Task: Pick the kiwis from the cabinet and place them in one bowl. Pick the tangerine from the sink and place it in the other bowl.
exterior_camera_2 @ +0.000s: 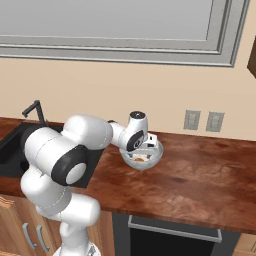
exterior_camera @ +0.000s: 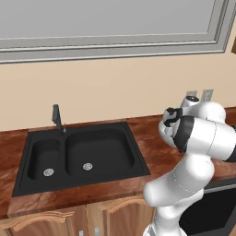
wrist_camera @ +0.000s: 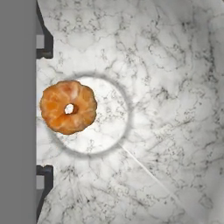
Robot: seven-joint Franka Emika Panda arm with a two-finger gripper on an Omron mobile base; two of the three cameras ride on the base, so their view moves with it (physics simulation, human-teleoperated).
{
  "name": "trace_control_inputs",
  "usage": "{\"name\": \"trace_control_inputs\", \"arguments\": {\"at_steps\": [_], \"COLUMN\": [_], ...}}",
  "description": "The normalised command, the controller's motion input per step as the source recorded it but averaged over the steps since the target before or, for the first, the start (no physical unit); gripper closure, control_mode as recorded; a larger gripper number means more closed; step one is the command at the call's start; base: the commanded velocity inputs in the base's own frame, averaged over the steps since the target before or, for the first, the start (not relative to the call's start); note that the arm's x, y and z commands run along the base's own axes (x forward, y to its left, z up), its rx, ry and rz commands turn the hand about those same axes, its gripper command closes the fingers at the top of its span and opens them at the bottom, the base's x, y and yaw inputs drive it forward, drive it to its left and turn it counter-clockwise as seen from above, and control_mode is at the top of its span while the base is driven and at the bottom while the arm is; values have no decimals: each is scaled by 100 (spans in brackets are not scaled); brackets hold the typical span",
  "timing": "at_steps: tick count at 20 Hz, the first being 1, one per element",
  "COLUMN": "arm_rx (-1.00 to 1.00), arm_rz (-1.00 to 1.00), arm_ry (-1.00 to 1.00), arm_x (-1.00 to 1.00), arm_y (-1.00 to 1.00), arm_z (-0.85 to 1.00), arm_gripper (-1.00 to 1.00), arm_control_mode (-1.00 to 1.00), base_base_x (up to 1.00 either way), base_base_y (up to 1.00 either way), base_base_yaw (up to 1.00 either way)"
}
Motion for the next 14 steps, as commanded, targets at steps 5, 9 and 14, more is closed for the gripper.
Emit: {"name": "trace_control_inputs", "arguments": {"at_steps": [5,9,14], "arm_rx": [0,0,0], "arm_rz": [0,0,-1], "arm_ry": [-5,-13,-16], "arm_x": [0,-11,-28], "arm_y": [-3,-3,0], "arm_z": [35,74,81], "arm_gripper": [-100,-100,-100], "arm_control_mode": [-100,-100,-100], "base_base_x": [0,0,0], "base_base_y": [0,0,0], "base_base_yaw": [0,0,0]}}
